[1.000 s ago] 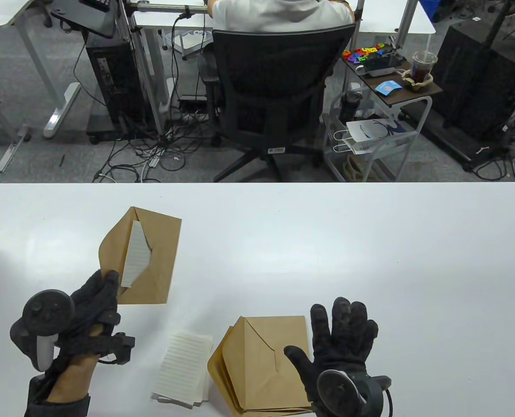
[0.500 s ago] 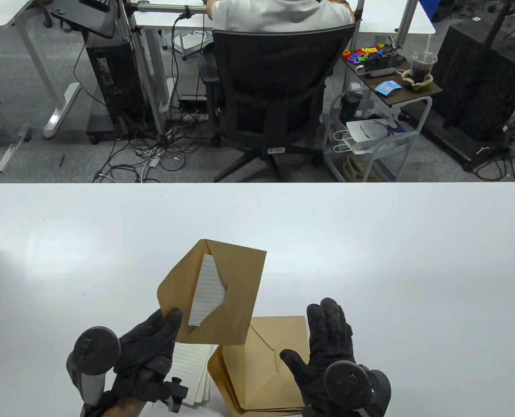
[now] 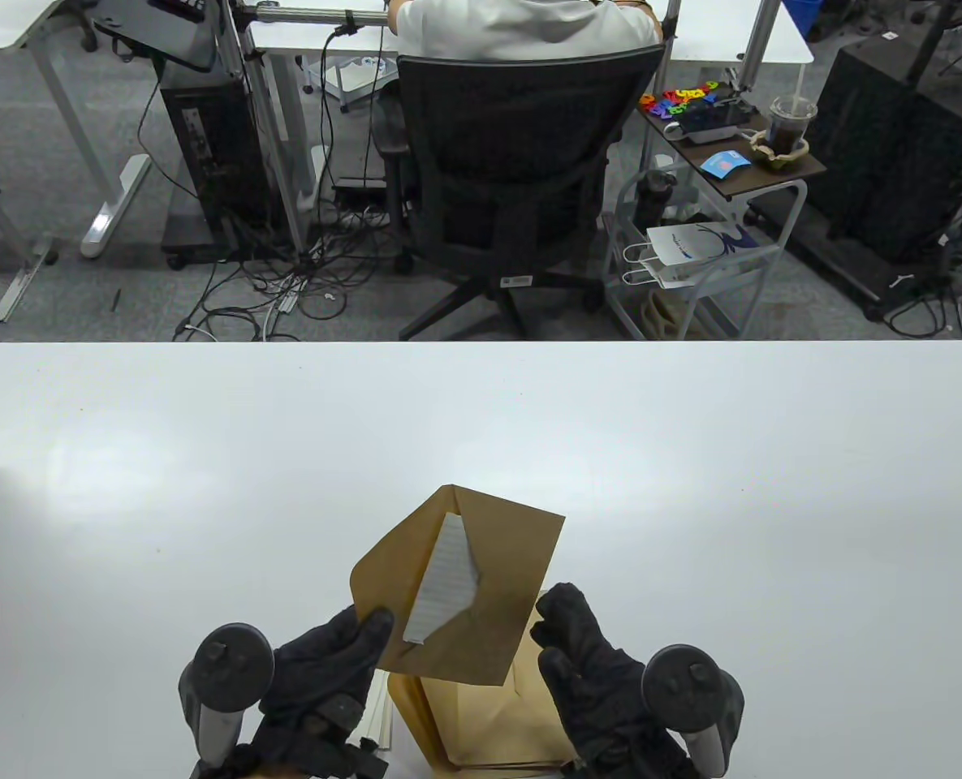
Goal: Pull paper from envelopes and stack
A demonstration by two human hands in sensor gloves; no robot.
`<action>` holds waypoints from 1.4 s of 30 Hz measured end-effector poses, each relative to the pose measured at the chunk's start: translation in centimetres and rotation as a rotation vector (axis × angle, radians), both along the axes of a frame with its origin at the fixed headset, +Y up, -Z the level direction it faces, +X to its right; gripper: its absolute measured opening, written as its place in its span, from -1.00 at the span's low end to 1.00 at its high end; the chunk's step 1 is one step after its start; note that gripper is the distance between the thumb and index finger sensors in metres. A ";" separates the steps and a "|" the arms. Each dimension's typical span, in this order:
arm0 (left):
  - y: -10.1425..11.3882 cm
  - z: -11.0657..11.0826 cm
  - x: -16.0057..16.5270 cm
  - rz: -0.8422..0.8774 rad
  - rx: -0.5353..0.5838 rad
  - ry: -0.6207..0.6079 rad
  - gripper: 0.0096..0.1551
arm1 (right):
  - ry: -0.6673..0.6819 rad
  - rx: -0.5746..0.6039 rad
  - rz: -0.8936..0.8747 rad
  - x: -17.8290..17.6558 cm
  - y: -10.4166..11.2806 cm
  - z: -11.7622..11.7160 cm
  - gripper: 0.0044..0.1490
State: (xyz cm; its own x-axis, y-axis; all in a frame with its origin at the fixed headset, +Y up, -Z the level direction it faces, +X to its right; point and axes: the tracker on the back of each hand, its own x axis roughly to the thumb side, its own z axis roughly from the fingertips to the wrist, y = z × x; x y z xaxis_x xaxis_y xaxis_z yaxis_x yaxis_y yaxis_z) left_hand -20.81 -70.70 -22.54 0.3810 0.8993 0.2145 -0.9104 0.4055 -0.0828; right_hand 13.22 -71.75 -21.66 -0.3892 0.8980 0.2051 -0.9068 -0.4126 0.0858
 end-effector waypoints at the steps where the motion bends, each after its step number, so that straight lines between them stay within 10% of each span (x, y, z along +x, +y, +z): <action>1: 0.0 0.1 0.1 0.007 -0.002 -0.008 -0.43 | 0.001 -0.009 -0.024 0.0 -0.1 -0.1 0.10; 32: -1.2 0.7 0.9 0.408 -0.143 -0.308 -0.43 | -0.052 -0.172 -0.131 0.2 -1.8 -0.9 -0.17; 42: -1.8 0.1 0.0 0.280 -0.190 -0.208 -0.42 | -0.118 -0.193 -0.234 1.1 -1.9 -1.1 -0.47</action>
State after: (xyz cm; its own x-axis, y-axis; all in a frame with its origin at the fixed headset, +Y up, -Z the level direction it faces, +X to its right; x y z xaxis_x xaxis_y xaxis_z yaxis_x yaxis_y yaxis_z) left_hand -20.83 -72.49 -22.46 0.0817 0.9933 0.0813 -0.9393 0.1040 -0.3270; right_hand 14.30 -73.62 -22.76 -0.1784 0.9839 -0.0118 -0.9836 -0.1780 0.0308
